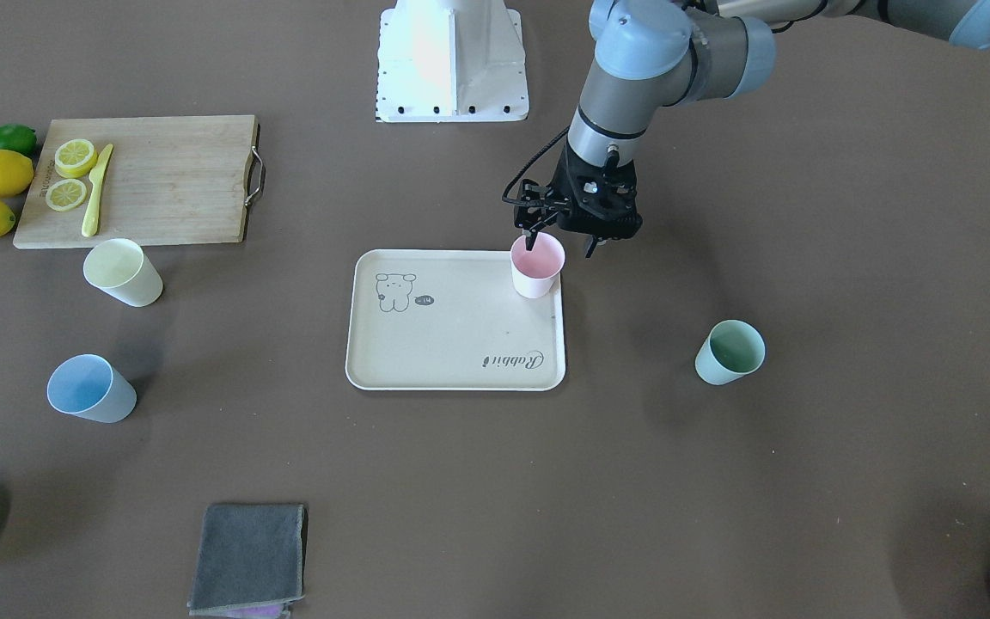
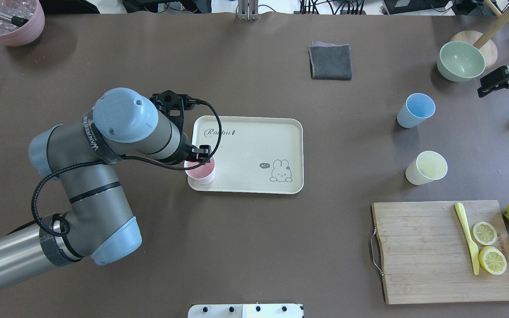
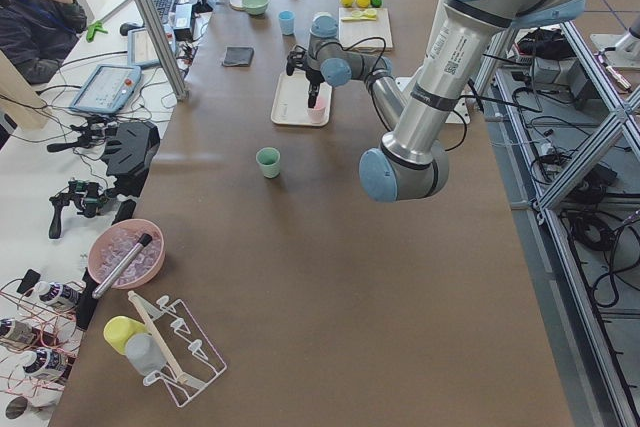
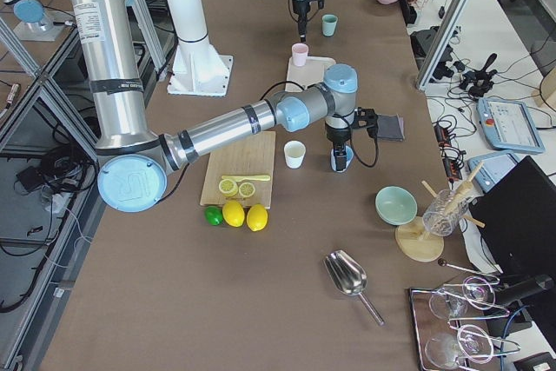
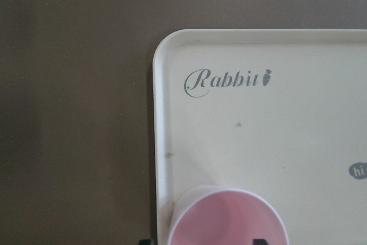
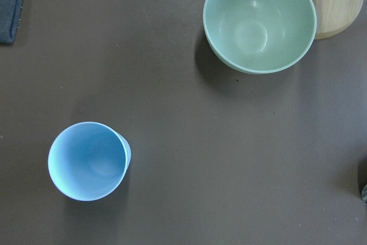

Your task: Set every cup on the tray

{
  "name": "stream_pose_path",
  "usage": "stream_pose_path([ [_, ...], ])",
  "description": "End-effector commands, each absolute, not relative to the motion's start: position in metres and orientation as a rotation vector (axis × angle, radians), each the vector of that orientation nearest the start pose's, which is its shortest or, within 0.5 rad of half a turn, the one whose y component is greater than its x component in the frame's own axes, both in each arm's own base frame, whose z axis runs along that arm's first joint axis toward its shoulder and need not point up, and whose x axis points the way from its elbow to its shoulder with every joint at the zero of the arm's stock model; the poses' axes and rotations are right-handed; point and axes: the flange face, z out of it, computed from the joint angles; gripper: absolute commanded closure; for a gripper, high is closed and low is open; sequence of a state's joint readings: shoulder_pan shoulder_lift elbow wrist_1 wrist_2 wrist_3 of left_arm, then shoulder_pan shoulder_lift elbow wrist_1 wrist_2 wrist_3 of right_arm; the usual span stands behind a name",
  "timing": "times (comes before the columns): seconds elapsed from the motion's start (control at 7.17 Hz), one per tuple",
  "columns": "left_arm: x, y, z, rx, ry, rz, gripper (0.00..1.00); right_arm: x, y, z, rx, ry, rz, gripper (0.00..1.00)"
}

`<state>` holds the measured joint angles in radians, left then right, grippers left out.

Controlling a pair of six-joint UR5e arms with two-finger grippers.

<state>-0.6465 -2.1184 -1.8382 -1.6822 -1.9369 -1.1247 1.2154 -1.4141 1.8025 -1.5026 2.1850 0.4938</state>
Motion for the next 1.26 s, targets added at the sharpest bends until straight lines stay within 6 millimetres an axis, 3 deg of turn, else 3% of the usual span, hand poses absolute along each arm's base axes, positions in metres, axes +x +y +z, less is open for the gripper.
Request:
stream_pose_path([
  [0.0,0.319,-0.506,0.232,0.198,0.976,0.032,0.03,-0.161,-0.562,0.47,0.14,-0.696,-0.021,0.01],
  [0.14,0.282,-0.509,0.278,0.194,0.94,0.076,0.03,-0.181,-0.566,0.49,0.163,-0.728,-0.003,0.03],
  [0.28,0.261,-0.516,0.299,0.214,0.911,0.101,0.03,-0.209,-0.566,0.507,0.174,-0.757,0.018,0.06],
  [0.56,0.254,-0.517,0.305,0.221,0.901,0.111,0.03,-0.235,-0.558,0.514,0.177,-0.751,0.035,0.24],
  [0.7,0.254,-0.517,0.305,0.221,0.901,0.111,0.03,-0.239,-0.557,0.514,0.178,-0.748,0.032,0.4],
  [0.98,0.254,-0.517,0.306,0.223,0.901,0.111,0.03,-0.244,-0.555,0.514,0.174,-0.748,0.023,0.93],
  [1.12,0.254,-0.517,0.306,0.224,0.901,0.111,0.03,-0.245,-0.555,0.513,0.175,-0.749,0.023,1.0],
])
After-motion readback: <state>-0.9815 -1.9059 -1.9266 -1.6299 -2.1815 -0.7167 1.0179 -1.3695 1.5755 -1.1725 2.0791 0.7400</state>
